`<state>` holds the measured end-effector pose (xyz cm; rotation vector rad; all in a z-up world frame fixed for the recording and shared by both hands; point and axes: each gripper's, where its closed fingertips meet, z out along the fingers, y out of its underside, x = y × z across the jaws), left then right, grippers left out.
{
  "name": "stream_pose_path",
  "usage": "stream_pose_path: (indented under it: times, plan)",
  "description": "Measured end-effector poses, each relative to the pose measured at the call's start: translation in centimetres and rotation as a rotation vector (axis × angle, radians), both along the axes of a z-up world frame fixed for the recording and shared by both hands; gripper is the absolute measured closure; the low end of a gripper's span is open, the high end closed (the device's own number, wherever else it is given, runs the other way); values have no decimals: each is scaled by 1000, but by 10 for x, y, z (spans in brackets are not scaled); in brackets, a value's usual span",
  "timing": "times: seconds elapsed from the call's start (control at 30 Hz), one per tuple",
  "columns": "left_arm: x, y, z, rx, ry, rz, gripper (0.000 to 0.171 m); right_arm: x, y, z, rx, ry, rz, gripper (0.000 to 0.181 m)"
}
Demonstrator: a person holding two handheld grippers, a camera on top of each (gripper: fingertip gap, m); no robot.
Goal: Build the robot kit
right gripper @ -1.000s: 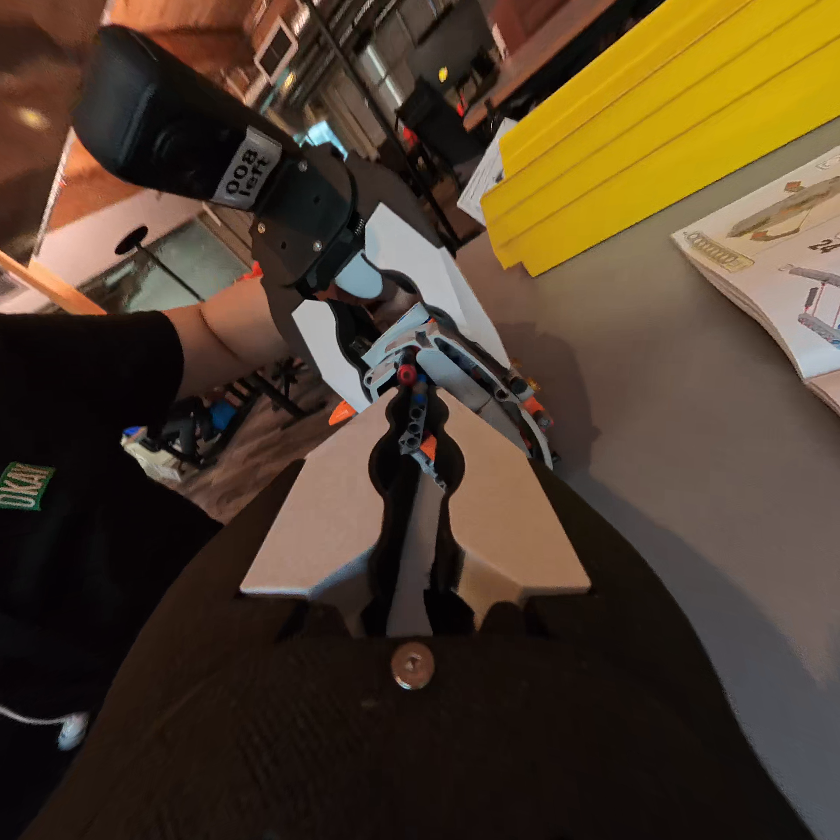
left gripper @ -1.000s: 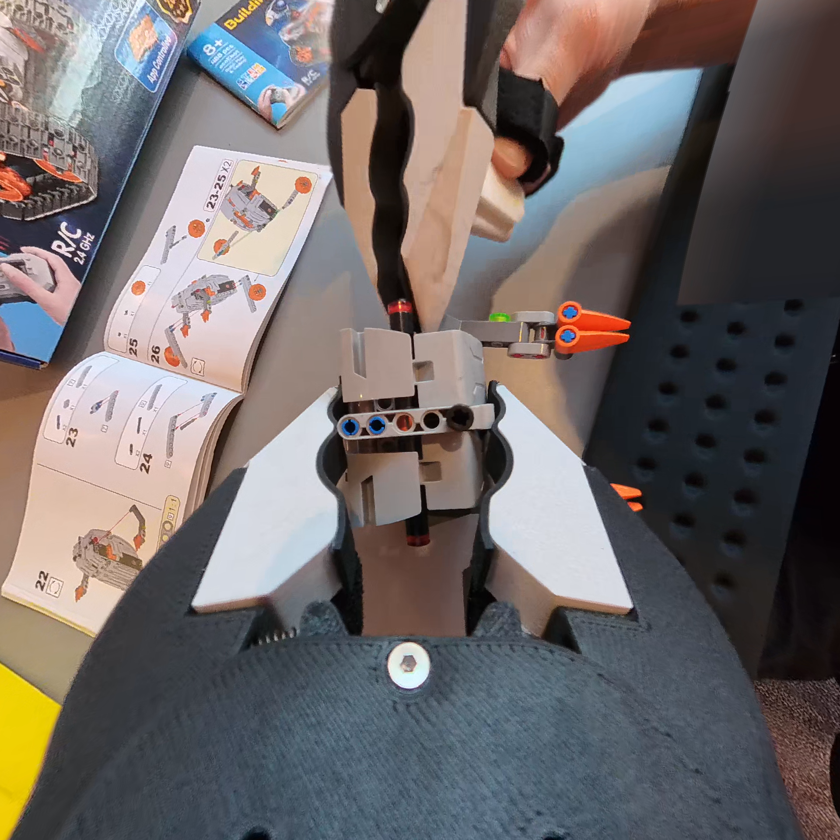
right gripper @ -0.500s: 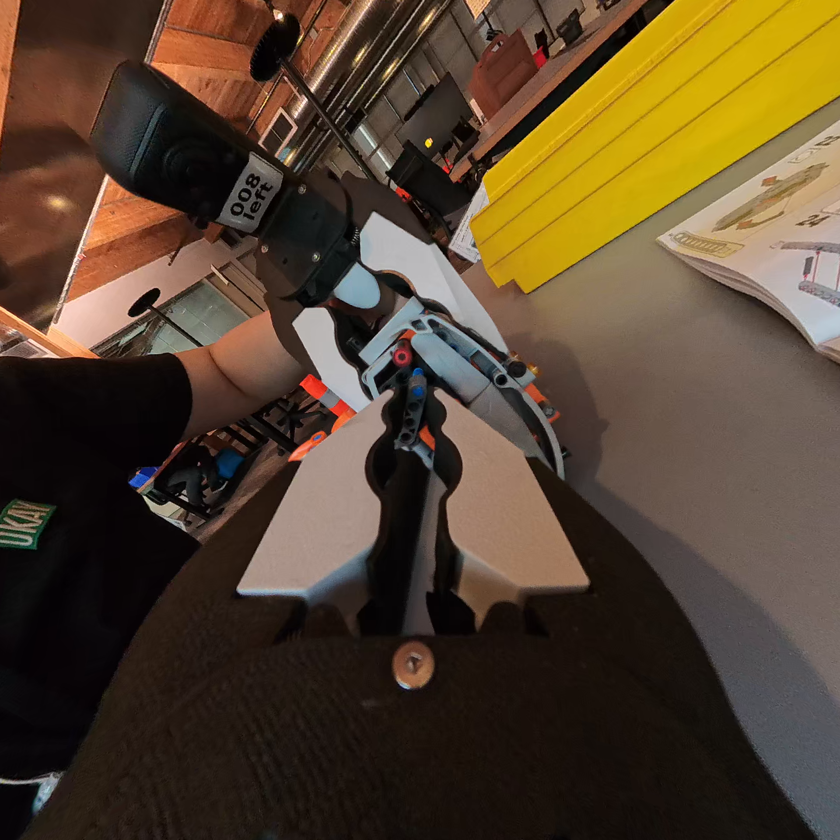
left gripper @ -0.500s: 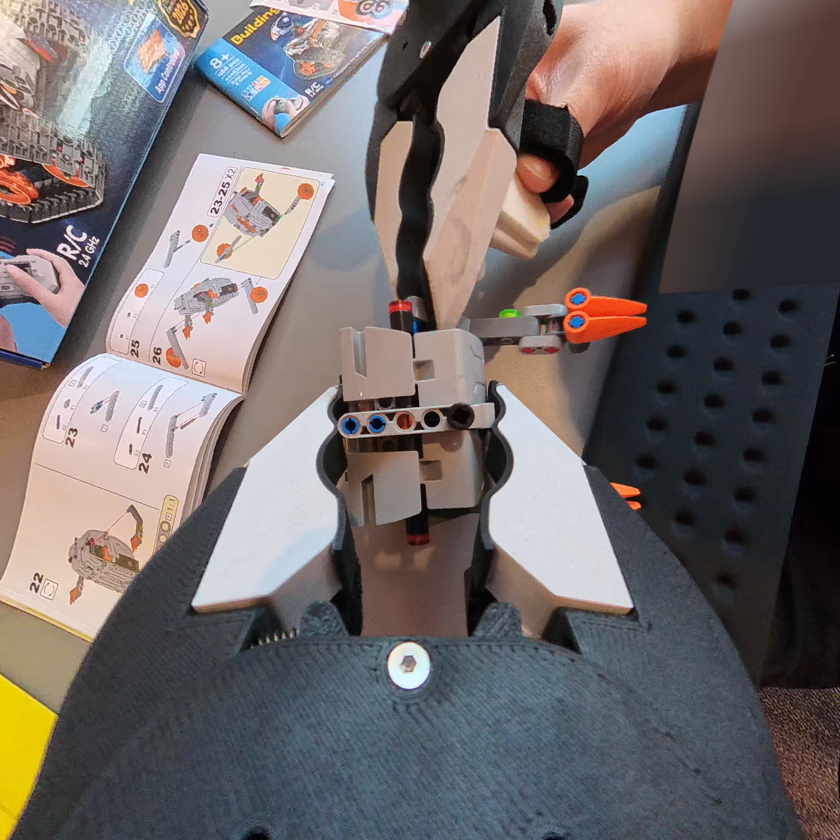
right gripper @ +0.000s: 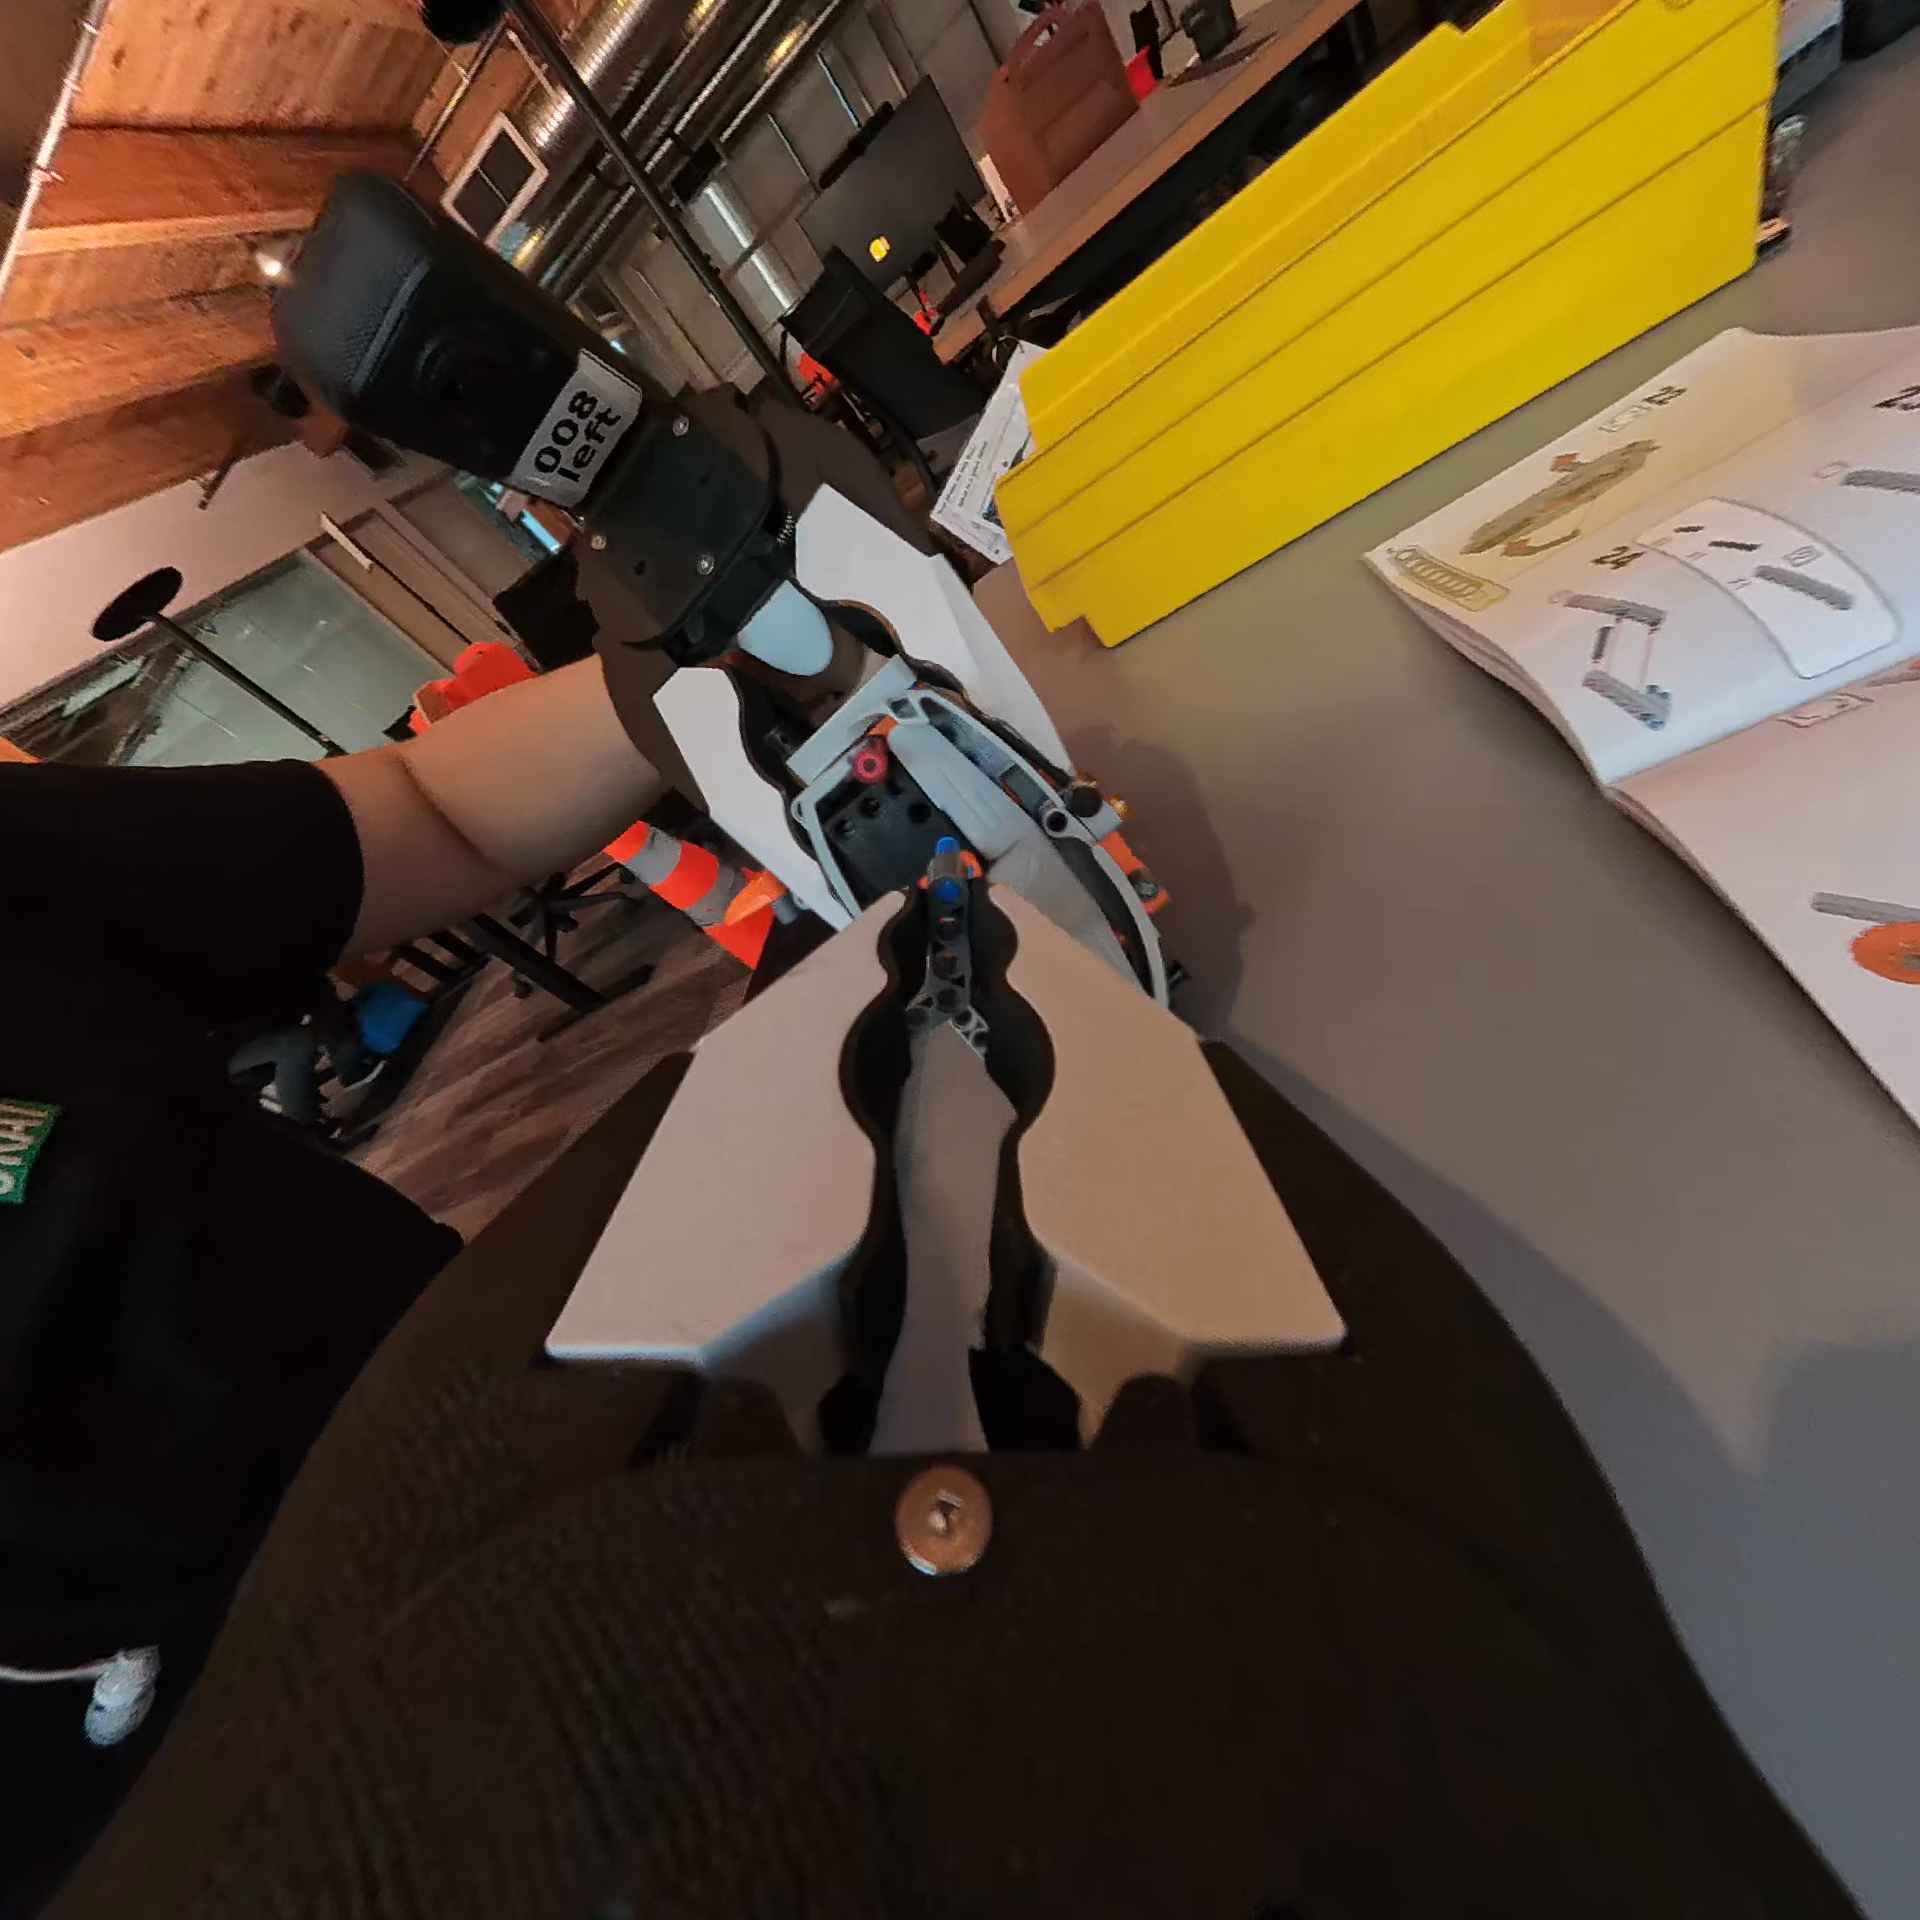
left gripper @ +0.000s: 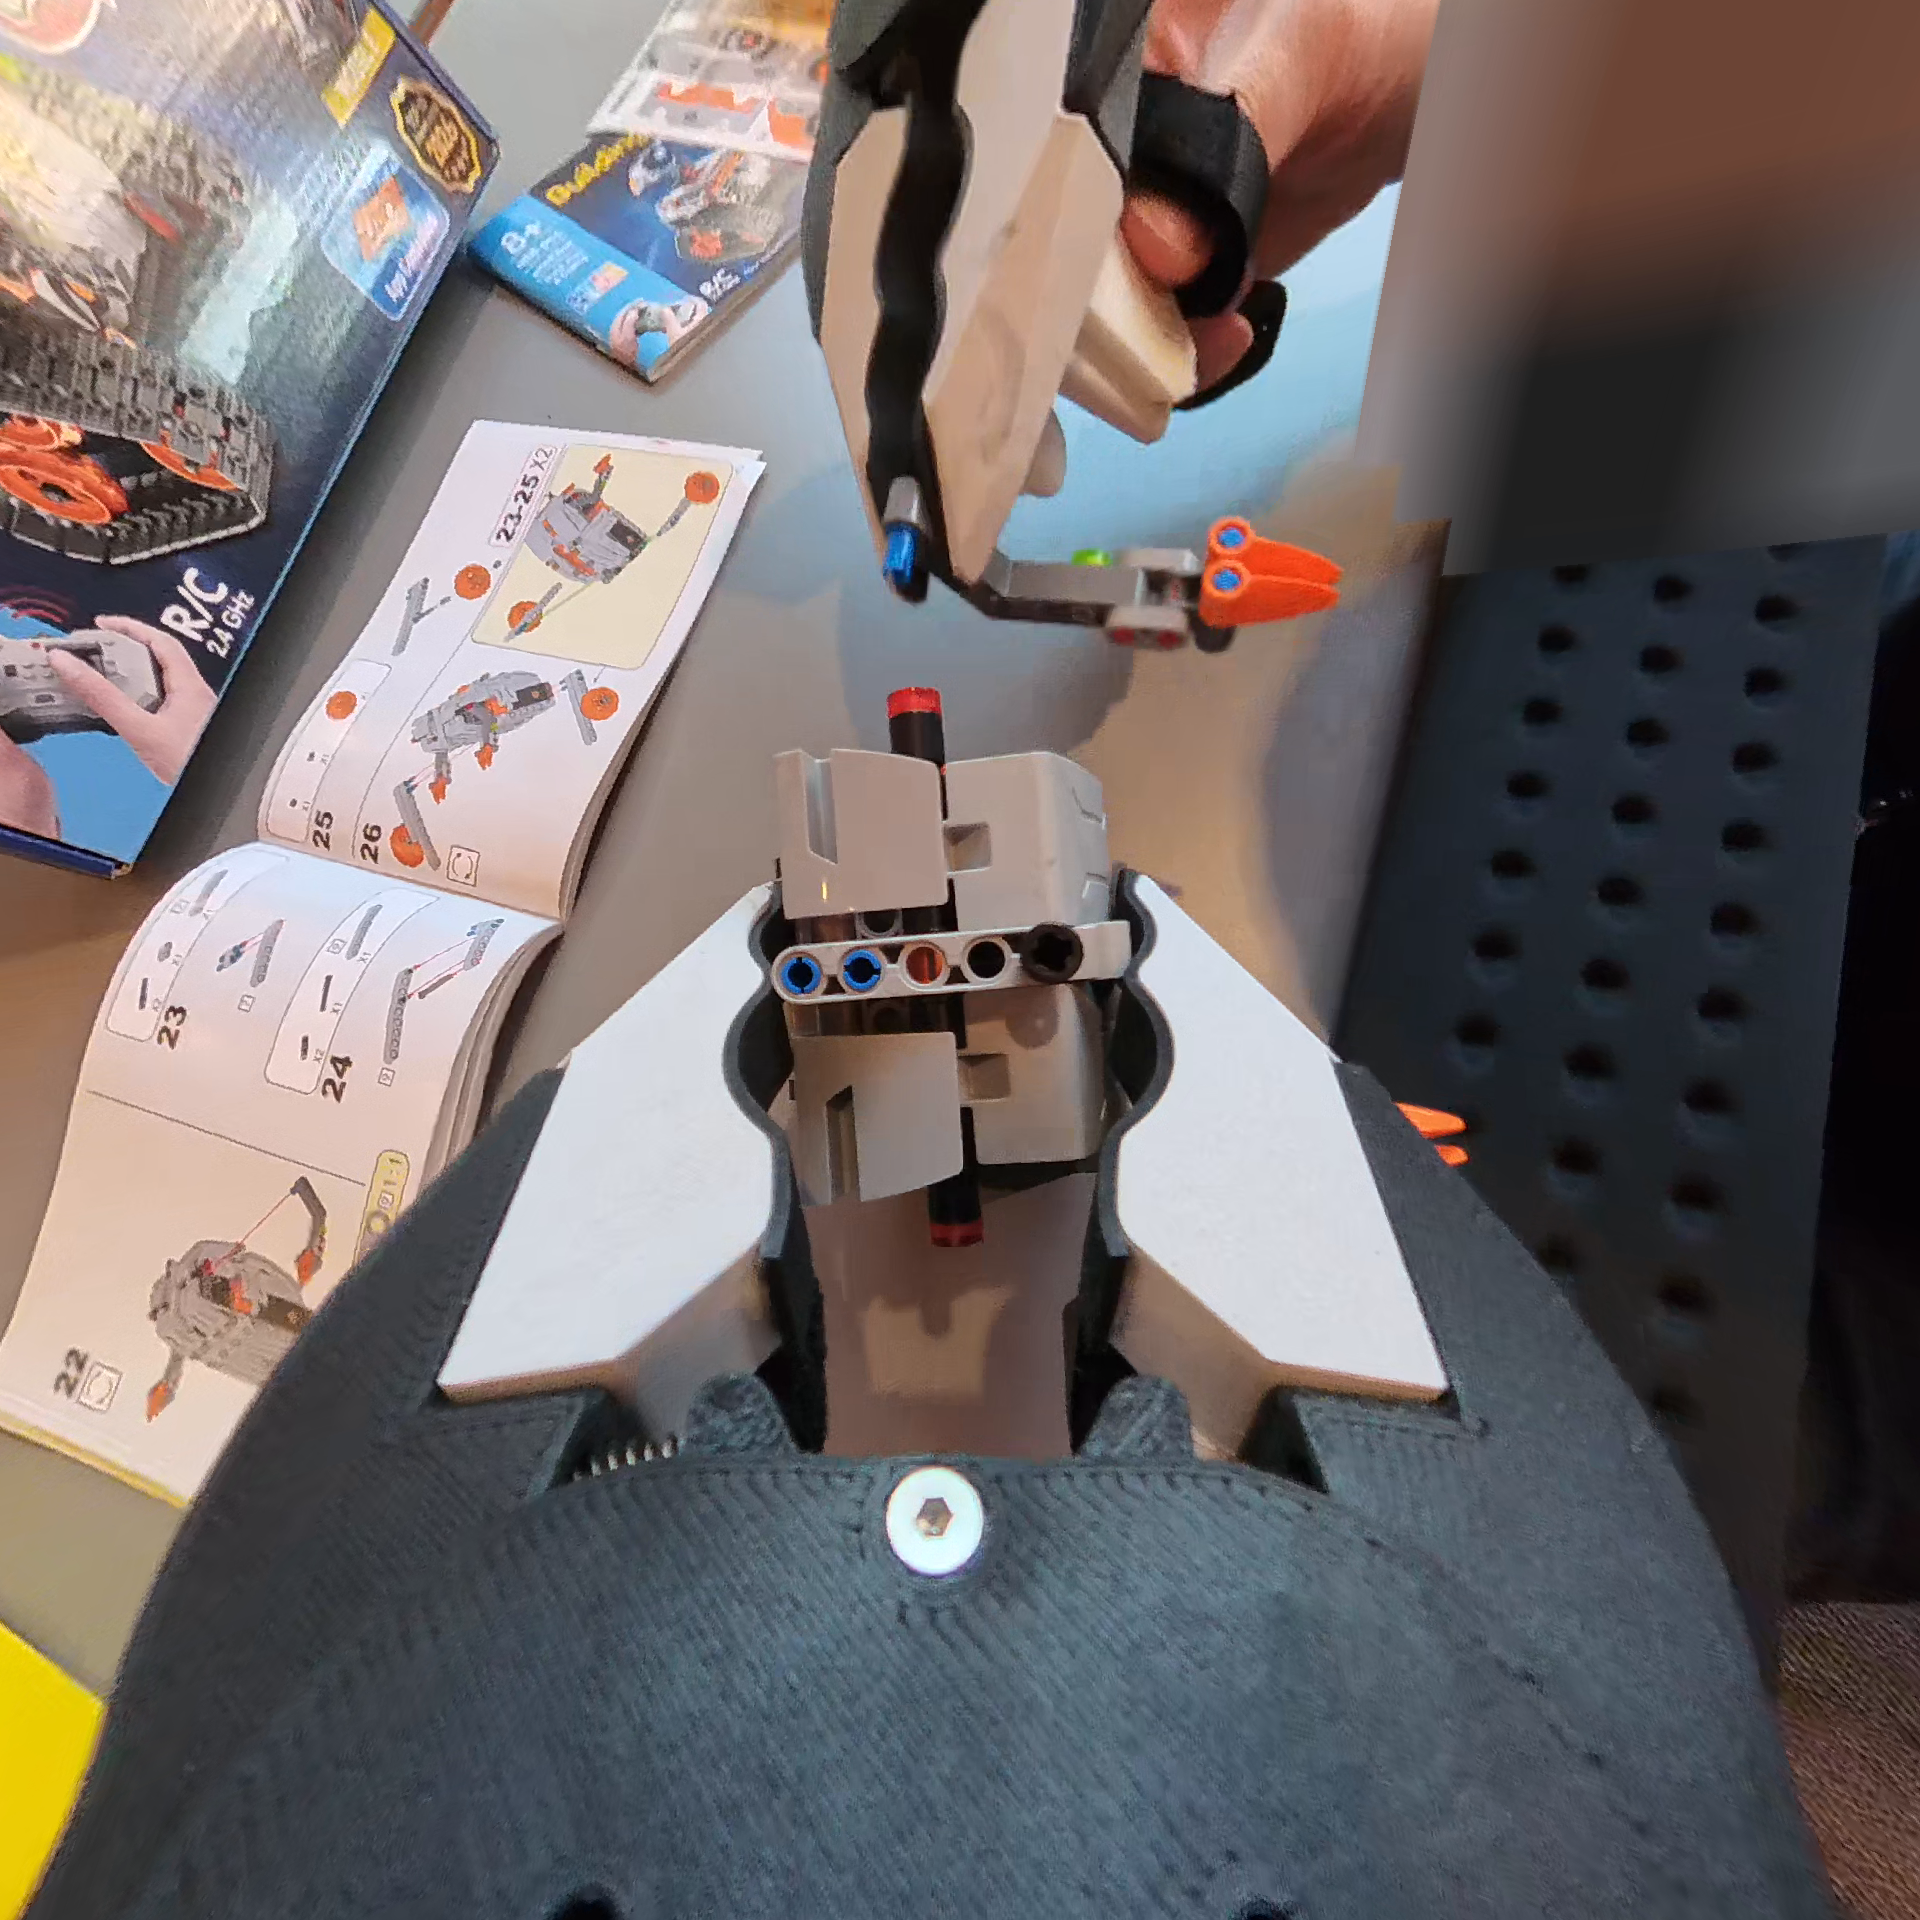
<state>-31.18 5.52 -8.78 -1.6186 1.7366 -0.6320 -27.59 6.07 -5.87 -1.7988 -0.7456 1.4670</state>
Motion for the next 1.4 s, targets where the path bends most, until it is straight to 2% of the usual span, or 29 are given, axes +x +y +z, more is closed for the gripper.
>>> stream_pose_path:
  times: [0.2, 0.5, 0.73, 0.9, 1.1, 1.4]
  plan:
    - [-9, -1, 3, 11, -135, -20, 111, 2, -1, -6, -7, -9, -12, 175]
    - [8, -33, 2, 375, 41, -188, 111, 11, -11, -15, 2, -14, -23, 175]
    - [11, -38, -1, 570, 38, -216, 111, 17, -14, -22, -13, -22, -36, 175]
    - [8, -29, 2, 560, -50, -154, 111, 15, -14, -29, -23, -42, -27, 175]
    - [14, -27, 2, 595, -78, -176, 112, 12, -15, -34, -27, -62, -15, 175]
    - [17, -11, 7, 448, -186, -84, 112, 13, -11, -43, -50, -81, -36, 175]
